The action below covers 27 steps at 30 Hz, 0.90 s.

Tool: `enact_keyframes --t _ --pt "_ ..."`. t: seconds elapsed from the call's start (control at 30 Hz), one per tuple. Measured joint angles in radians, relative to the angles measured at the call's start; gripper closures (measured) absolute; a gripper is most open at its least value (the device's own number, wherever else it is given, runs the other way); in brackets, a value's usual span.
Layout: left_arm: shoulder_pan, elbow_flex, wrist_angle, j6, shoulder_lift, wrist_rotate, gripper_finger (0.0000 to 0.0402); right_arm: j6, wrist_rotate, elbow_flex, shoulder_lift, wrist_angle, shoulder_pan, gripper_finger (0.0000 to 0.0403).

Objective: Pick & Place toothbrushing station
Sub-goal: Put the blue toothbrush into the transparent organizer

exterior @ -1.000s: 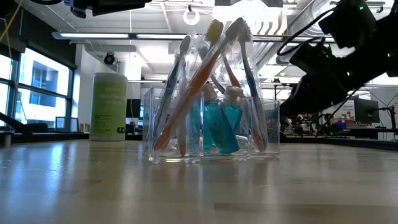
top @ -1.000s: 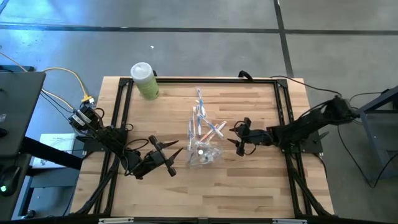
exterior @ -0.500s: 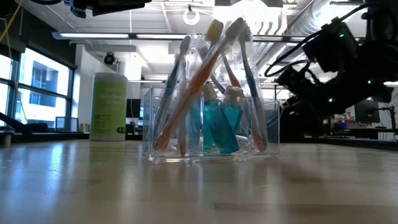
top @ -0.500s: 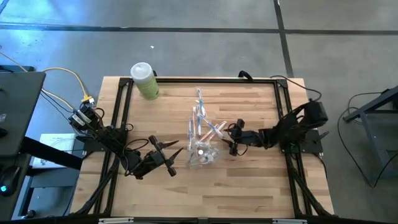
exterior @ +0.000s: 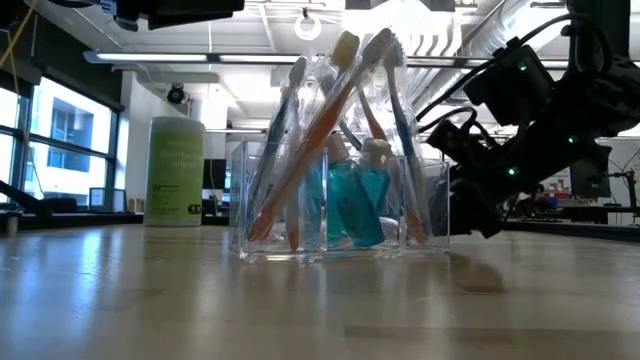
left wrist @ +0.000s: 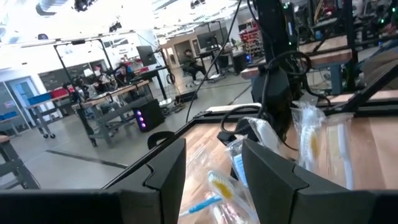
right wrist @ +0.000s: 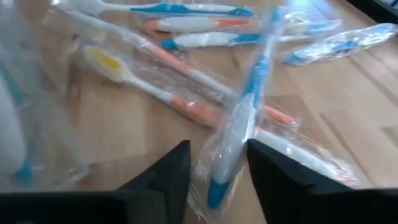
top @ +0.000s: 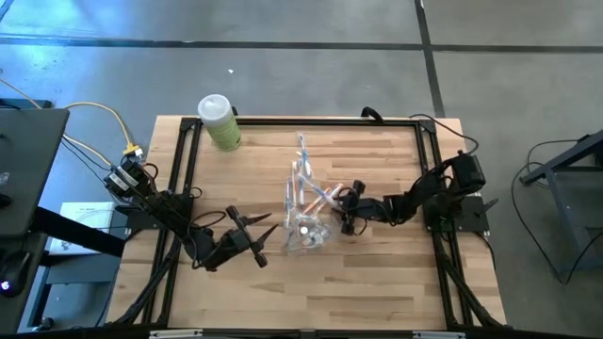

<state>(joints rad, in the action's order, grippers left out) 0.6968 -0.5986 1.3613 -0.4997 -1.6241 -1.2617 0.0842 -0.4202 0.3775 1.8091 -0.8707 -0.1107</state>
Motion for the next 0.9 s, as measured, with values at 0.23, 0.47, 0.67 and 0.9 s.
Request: enact_keyframes --t 0.23,0.47,0.67,0.9 --pt "0.000 0.000 -0.012 -0.001 0.000 0.000 0.0250 -0.054 -0.113 0.000 -0.041 0.013 -0.047 0.0384" --pt "-0.021 0.000 -0.013 -0.029 0.000 -0.006 0.0250 -0.155 -0.299 0.000 -0.249 0.086 -0.140 0.0399" --pt "-0.035 0.000 -0.013 -0.076 0.000 -0.010 0.0250 -0.284 -0.598 0.000 -0.473 0.166 -0.288 0.0400" --pt "-0.047 0.000 0.050 -0.157 0.000 0.056 0.0250 -0.412 -0.675 0.000 -0.631 0.112 -0.450 0.0400"
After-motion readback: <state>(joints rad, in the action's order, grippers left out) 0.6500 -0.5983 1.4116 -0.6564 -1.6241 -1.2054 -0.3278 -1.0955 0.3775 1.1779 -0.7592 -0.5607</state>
